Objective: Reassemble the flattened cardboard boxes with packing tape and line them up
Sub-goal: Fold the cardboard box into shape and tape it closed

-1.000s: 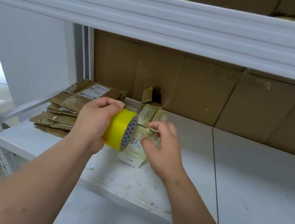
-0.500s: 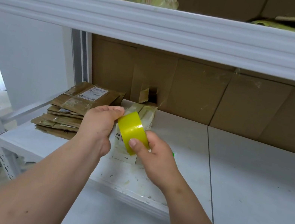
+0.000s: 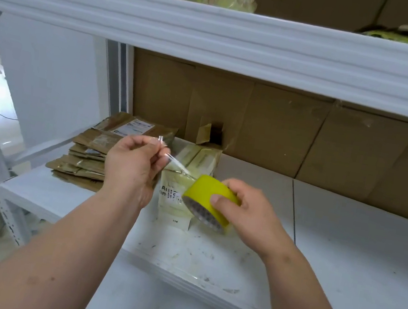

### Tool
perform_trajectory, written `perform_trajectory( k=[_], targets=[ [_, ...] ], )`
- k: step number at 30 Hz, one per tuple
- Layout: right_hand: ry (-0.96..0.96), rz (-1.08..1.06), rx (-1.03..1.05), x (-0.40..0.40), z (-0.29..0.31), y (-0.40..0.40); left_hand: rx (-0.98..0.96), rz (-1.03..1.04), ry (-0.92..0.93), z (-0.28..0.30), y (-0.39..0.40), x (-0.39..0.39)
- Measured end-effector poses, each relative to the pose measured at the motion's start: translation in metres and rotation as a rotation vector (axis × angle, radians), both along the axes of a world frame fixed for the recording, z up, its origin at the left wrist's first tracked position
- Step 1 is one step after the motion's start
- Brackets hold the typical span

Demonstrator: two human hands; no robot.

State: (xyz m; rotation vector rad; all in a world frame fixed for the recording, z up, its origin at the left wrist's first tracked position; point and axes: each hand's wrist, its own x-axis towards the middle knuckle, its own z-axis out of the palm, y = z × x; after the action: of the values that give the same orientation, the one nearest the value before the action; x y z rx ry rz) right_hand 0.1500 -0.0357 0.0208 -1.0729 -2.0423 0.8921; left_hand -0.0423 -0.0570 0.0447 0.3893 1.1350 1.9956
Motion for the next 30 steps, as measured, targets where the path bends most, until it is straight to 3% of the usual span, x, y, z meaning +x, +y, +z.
perform_trajectory(
  k=[4,10,16,30],
  targets=[
    [-0.043,-0.024,-0.028,0.011,0.004,0.015,0.010,0.050,-0.135,0.003,0.005,-0.007],
    [-0.030,-0.099,-0.011,0.014,0.018,0.043,-0.054,0.095,-0.001,-0.005,0.017,-0.016],
    [-0.169,-0.117,-0.021,0.001,0.017,0.070,-0.136,0.183,-0.097,-0.019,0.036,-0.014],
    [-0.251,-0.070,-0.124,-0.006,-0.006,0.086,-0.190,0.290,-0.143,-0.051,0.042,-0.009]
  ],
)
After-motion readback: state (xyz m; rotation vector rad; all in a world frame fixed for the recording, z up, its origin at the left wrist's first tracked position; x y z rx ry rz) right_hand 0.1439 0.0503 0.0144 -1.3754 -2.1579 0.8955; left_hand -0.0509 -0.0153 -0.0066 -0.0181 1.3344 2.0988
